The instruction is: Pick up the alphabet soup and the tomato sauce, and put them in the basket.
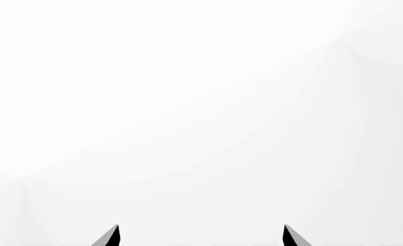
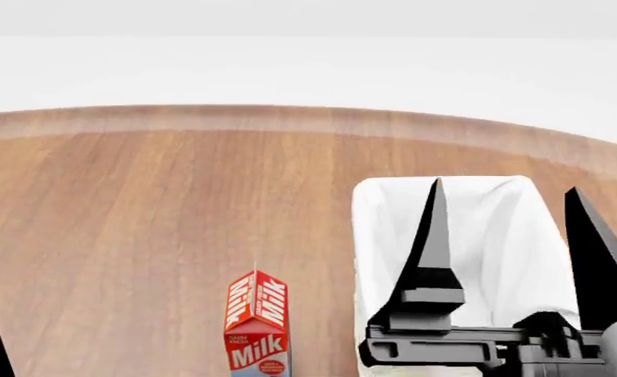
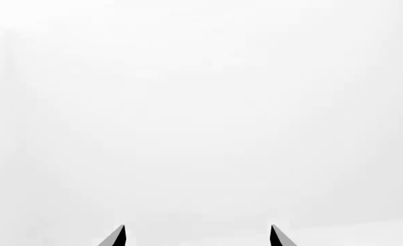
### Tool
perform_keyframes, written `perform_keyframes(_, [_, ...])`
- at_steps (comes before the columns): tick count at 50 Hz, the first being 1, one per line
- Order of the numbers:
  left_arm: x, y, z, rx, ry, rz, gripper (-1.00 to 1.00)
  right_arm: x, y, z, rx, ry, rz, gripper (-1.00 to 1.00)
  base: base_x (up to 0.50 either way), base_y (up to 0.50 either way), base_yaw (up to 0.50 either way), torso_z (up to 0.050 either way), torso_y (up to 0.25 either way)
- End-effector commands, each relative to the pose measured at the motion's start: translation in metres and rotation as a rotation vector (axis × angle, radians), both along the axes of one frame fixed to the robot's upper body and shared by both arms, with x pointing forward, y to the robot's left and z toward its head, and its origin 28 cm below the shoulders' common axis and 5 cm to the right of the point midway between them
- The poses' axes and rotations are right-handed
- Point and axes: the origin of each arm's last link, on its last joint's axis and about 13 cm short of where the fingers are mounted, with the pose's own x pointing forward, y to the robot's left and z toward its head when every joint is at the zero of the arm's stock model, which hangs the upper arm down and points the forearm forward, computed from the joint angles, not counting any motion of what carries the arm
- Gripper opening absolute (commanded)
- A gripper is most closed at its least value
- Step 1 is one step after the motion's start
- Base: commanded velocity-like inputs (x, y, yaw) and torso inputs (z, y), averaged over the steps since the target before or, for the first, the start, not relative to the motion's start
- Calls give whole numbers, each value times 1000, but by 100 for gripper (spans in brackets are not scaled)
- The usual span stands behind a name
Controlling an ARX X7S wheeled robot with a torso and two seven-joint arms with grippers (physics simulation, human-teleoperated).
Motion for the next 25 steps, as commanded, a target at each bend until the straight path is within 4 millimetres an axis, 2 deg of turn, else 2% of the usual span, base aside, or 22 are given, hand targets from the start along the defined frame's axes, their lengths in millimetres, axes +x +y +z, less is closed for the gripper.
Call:
perform_keyframes(1, [0, -1, 0, 6, 1, 8, 100, -33, -3, -14, -263, 555, 91, 100, 0, 0, 0, 0, 0])
perform_keyframes(2, [0, -1, 1, 5, -6, 8, 100, -43, -3, -26, -282, 673, 112, 100, 0, 0, 0, 0, 0])
perform_keyframes(5, [0, -1, 1, 5, -13, -1, 100, -67, -5, -39, -423, 793, 97, 100, 0, 0, 0, 0, 0])
perform_keyframes(7, [0, -2, 1, 2, -11, -3, 100, -75, -7, -42, -421, 845, 96, 100, 0, 0, 0, 0, 0])
perform_keyframes(15, [3, -3, 4, 15, -14, 1, 100, -101, -16, -48, -479, 979, 70, 100, 0, 0, 0, 0, 0])
perform_keyframes(19, [3, -5, 4, 14, -17, -2, 100, -114, -16, -63, -517, 1015, 109, 100, 0, 0, 0, 0, 0])
perform_keyframes(22, [3, -5, 4, 11, -17, -3, 100, -125, -13, -65, -512, 1042, 142, 100, 0, 0, 0, 0, 0])
perform_keyframes(23, [3, -4, 4, 10, -16, -2, 100, -135, -12, -68, -513, 1100, 151, 100, 0, 0, 0, 0, 0])
perform_keyframes(25, [3, -4, 4, 10, -16, -2, 100, -135, -11, -68, -513, 1100, 151, 100, 0, 0, 0, 0, 0])
